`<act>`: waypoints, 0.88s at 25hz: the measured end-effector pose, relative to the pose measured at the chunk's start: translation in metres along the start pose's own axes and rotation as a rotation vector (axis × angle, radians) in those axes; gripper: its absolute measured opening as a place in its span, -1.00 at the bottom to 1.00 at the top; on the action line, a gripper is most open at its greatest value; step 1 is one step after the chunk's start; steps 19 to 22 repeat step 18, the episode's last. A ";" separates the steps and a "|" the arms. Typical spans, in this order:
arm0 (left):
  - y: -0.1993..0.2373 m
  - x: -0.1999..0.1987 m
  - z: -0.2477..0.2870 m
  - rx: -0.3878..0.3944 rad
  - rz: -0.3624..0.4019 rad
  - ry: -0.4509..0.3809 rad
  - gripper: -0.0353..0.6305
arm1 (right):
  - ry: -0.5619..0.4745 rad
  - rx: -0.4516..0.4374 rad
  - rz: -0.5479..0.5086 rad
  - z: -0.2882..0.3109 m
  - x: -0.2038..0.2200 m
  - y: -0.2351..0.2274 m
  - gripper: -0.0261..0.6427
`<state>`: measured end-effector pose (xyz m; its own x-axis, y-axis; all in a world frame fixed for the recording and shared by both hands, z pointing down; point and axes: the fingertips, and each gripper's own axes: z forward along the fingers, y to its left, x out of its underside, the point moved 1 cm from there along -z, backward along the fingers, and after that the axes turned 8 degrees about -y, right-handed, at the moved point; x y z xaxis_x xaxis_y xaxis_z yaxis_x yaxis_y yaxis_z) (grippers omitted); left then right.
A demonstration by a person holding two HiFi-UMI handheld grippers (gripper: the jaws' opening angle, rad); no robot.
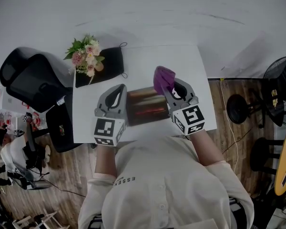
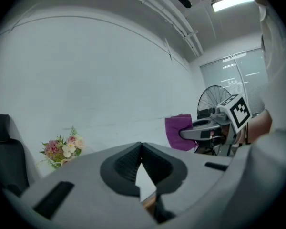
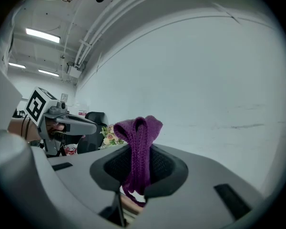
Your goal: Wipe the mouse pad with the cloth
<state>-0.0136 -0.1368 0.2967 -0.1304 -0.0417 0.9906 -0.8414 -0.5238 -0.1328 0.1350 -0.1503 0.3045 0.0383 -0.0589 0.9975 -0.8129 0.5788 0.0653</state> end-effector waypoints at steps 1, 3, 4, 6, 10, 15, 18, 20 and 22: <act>-0.001 0.000 0.000 0.000 0.000 0.000 -0.89 | -0.001 -0.003 -0.003 0.000 0.000 0.001 -0.65; -0.002 0.000 -0.001 -0.002 -0.003 -0.001 -0.89 | -0.005 -0.008 -0.002 -0.001 -0.001 0.003 -0.65; -0.002 0.000 -0.001 -0.004 -0.005 -0.001 -0.89 | -0.006 -0.008 -0.002 -0.002 -0.001 0.004 -0.65; -0.003 0.001 -0.002 -0.007 -0.010 0.001 -0.89 | -0.004 -0.008 -0.003 -0.003 -0.001 0.006 -0.65; -0.006 0.006 -0.003 -0.002 -0.017 0.016 -0.89 | -0.001 -0.008 -0.003 -0.006 0.001 0.006 -0.65; -0.006 0.005 -0.008 -0.011 -0.003 0.028 -0.89 | -0.002 0.002 0.010 -0.005 0.001 0.005 -0.65; -0.003 0.002 -0.011 -0.022 0.005 0.025 -0.89 | -0.003 0.012 0.013 -0.005 0.000 0.005 -0.65; -0.003 0.002 -0.011 -0.022 0.005 0.025 -0.89 | -0.003 0.012 0.013 -0.005 0.000 0.005 -0.65; -0.003 0.002 -0.011 -0.022 0.005 0.025 -0.89 | -0.003 0.012 0.013 -0.005 0.000 0.005 -0.65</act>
